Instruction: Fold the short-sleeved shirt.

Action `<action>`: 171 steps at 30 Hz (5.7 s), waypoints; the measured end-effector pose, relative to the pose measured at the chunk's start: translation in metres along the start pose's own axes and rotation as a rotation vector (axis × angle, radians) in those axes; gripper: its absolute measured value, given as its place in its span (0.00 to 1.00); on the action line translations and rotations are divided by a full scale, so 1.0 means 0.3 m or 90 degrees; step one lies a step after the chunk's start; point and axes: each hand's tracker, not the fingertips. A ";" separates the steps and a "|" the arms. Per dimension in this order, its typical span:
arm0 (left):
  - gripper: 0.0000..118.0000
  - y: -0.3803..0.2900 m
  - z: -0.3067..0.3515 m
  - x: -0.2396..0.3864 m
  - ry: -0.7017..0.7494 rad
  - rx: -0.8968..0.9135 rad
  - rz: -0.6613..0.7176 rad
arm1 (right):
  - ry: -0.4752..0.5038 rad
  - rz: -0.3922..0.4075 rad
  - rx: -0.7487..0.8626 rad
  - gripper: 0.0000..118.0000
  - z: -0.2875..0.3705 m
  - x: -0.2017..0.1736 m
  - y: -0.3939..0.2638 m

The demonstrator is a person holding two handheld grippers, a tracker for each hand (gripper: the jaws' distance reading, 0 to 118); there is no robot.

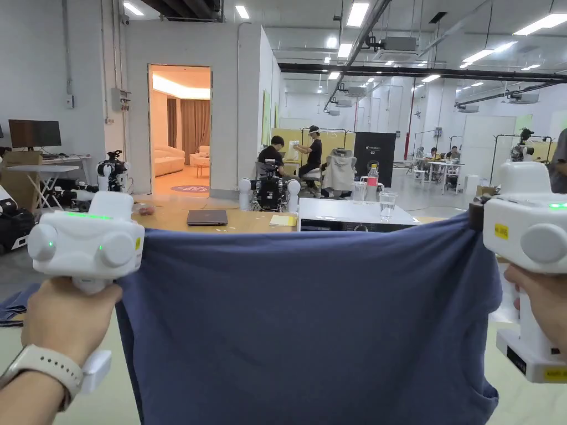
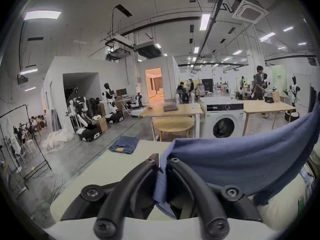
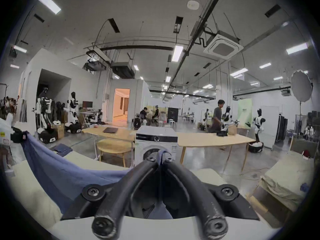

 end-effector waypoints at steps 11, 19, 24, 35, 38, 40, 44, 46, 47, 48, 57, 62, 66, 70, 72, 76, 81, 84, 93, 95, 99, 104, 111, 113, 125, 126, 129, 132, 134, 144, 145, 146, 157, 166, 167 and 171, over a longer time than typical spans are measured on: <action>0.02 -0.389 0.354 -0.055 -0.064 -0.030 -0.020 | 0.029 0.030 -0.063 0.01 0.426 0.069 -0.342; 0.02 -0.967 0.576 -0.095 -0.122 -0.200 -0.018 | 0.056 0.054 -0.303 0.01 0.756 0.075 -1.020; 0.02 -1.231 0.646 -0.156 -0.117 -0.302 0.010 | 0.048 0.036 -0.429 0.01 0.895 0.072 -1.298; 0.92 -1.181 0.783 -0.170 -0.134 -0.221 0.004 | 0.093 -0.050 -0.337 0.98 1.014 0.034 -1.115; 0.37 -1.194 0.812 -0.162 -0.140 -0.221 0.013 | 0.095 -0.048 -0.327 0.36 1.053 -0.009 -1.103; 0.00 -1.217 0.805 -0.157 -0.135 -0.243 0.001 | 0.080 -0.020 -0.329 0.00 1.059 -0.045 -1.117; 0.00 -1.278 0.793 -0.159 -0.115 -0.279 0.000 | 0.100 -0.025 -0.369 0.00 1.034 -0.057 -1.147; 0.00 -1.297 0.781 -0.171 -0.105 -0.289 -0.004 | 0.092 -0.018 -0.366 0.00 1.024 -0.056 -1.157; 0.00 -1.307 0.774 -0.174 -0.100 -0.294 -0.006 | 0.092 -0.016 -0.372 0.00 1.015 -0.051 -1.160; 0.00 -1.316 0.766 -0.178 -0.101 -0.295 -0.005 | 0.090 -0.016 -0.376 0.00 1.018 -0.061 -1.168; 0.96 -1.371 0.619 -0.146 -0.134 -0.346 -0.033 | 0.062 -0.022 -0.395 0.00 0.992 -0.004 -1.196; 0.01 -1.372 0.542 -0.132 -0.159 -0.375 -0.062 | 0.030 -0.010 -0.407 0.00 0.994 0.059 -1.209; 0.01 -1.347 0.556 -0.115 -0.143 -0.362 -0.096 | 0.034 -0.009 -0.407 0.79 1.006 0.109 -1.230; 0.01 -1.327 0.576 -0.119 -0.144 -0.354 -0.085 | 0.048 0.017 -0.409 0.99 0.986 0.108 -1.288; 0.01 -1.322 0.581 -0.117 -0.143 -0.354 -0.086 | 0.042 0.020 -0.424 0.98 0.941 0.104 -1.306; 0.01 -1.312 0.587 -0.114 -0.142 -0.356 -0.083 | 0.035 -0.068 -0.436 0.07 0.874 0.137 -1.338; 0.00 -1.230 0.592 -0.104 -0.121 -0.333 -0.134 | 0.052 -0.058 -0.399 0.02 0.853 0.142 -1.247; 0.00 -1.119 0.577 -0.092 -0.112 -0.297 -0.156 | 0.054 -0.044 -0.355 0.02 0.821 0.130 -1.122; 0.00 -0.946 0.163 0.029 -0.109 -0.358 -0.143 | 0.013 0.010 -0.384 0.02 0.398 0.050 -1.050; 0.00 -0.971 0.067 0.053 -0.104 -0.405 -0.136 | -0.001 -0.007 -0.417 0.02 0.313 0.037 -1.100; 0.00 -1.025 -0.024 0.070 -0.094 -0.450 -0.104 | -0.020 -0.019 -0.466 0.02 0.221 0.030 -1.181; 0.63 -1.000 0.118 0.061 -0.113 -0.352 -0.056 | -0.012 -0.025 -0.450 0.47 0.304 0.029 -1.151; 0.86 -1.026 0.511 0.053 -0.112 -0.176 -0.026 | 0.056 0.008 -0.336 0.94 0.652 -0.122 -1.028; 0.70 -1.073 0.588 0.049 -0.107 -0.185 -0.018 | 0.066 -0.001 -0.328 0.58 0.732 -0.157 -1.036; 0.00 -1.227 0.506 -0.091 -0.093 -0.298 0.026 | 0.053 -0.044 -0.349 0.00 0.827 -0.137 -1.086; 0.00 -1.219 0.484 -0.077 -0.094 -0.301 0.020 | 0.051 -0.043 -0.352 0.00 0.824 -0.127 -1.086; 0.56 -1.210 0.386 -0.070 -0.084 -0.316 0.007 | 0.042 -0.046 -0.361 0.00 0.815 -0.081 -1.111; 0.94 -1.212 0.289 -0.047 -0.088 -0.352 -0.001 | 0.023 -0.046 -0.363 0.00 0.809 -0.028 -1.124; 0.95 -1.207 0.248 -0.028 -0.071 -0.356 -0.009 | 0.010 -0.048 -0.367 0.00 0.801 0.008 -1.126; 0.48 -1.213 0.129 0.042 -0.107 -0.412 -0.043 | -0.008 -0.037 -0.438 0.70 0.600 0.104 -1.232; 0.31 -1.203 0.135 0.037 -0.110 -0.406 -0.032 | -0.003 -0.038 -0.461 0.95 0.570 0.104 -1.253; 0.07 -1.191 0.151 0.035 -0.101 -0.390 -0.027 | -0.003 -0.039 -0.463 1.00 0.547 0.107 -1.272; 0.01 -1.109 0.252 -0.011 -0.105 -0.340 -0.037 | 0.035 -0.110 -0.479 0.02 0.569 0.142 -1.232; 0.01 -0.992 0.563 -0.117 -0.128 -0.282 -0.052 | 0.070 -0.049 -0.389 0.02 0.865 0.142 -0.952; 0.01 -1.009 0.594 -0.134 -0.137 -0.285 -0.043 | 0.071 -0.047 -0.396 0.02 0.888 0.145 -0.955; 0.01 -1.137 0.637 -0.176 -0.127 -0.329 -0.044 | 0.059 -0.025 -0.474 0.02 0.940 0.140 -1.058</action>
